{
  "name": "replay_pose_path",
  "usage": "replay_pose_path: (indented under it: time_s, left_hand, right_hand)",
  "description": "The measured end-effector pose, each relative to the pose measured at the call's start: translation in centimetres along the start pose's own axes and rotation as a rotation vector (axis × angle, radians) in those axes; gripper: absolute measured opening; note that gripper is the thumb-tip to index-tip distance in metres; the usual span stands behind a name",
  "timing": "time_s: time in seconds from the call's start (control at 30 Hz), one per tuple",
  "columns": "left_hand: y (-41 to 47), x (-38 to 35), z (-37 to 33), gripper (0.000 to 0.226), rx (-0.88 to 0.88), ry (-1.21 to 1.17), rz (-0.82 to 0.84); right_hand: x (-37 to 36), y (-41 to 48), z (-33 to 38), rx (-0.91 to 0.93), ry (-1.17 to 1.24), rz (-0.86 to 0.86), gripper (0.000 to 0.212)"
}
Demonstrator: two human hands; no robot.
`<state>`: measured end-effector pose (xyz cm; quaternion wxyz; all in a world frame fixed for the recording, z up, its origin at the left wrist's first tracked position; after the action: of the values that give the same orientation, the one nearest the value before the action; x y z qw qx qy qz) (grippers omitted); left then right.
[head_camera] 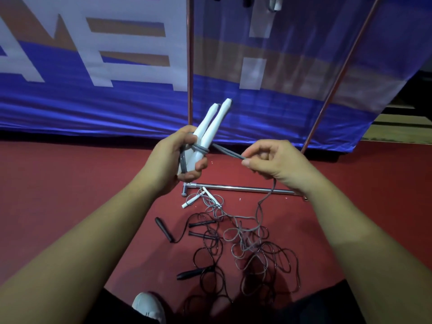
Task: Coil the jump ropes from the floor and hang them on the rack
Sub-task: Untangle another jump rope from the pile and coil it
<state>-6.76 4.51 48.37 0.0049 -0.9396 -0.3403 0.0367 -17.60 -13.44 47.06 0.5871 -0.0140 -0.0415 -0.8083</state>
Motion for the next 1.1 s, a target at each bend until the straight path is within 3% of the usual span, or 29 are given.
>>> replay_pose_path:
  time_s: [0.1,0.23,0.4,0.47,0.6,0.77,0.93,1.1]
  left_hand:
    - [0.1,0.3,0.2,0.029,0.010,0.031,-0.025]
    - [0.1,0.4,0.2,0.015,0.053,0.056,0.040]
    - [0.2,0.7,0.6,0.012,0.117,0.023,0.100]
    - [0.2,0.4,0.3,0.021,0.089,0.073,0.105]
    - [0.5,0.8,0.0,0.032,-0.015,0.254,0.038]
    - [0.6,1.7,0.2,0.017,0.009,0.310,-0.024]
    - [0.8,2.2,0.4,0.017,0.077,0.333,-0.078]
    - [1.5,3.3,0.5,0.021,0.105,0.311,-0.241]
  right_hand:
    - [0.0,0.1,0.2,0.012,-0.090,-0.012,0.004]
    - [0.3,0.2,0.0,-0.005,-0.200,0.021,0.008]
    - [-0.1,0.2,-0.9,-0.039,-0.163,0.100,0.016]
    - [-0.2,0.1,-1.1,-0.082,-0.050,0.084,0.016]
    - [0.3,-0.1,-0.6,-0.127,0.113,0.070,0.013]
    - [1.0,-0.1,-0.8,-0.105,-0.026,0.068,0.008]
    - [1.3,-0.3,-1.7,-0.189,-0.045,0.092,0.010]
    - [0.8,-0.7,-1.3,-0.189,-0.076,0.118,0.004]
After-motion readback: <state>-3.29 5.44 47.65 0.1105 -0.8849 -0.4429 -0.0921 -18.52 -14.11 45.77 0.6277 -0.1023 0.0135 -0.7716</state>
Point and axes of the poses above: each hand's wrist, its own y-axis towards the middle knuckle, its own x-axis out of the back of the hand, z = x × y, the point moved 5 cm from there along y, towards the middle knuckle, and after that the axes turned 13 degrees about y, right-handed, at the moved point
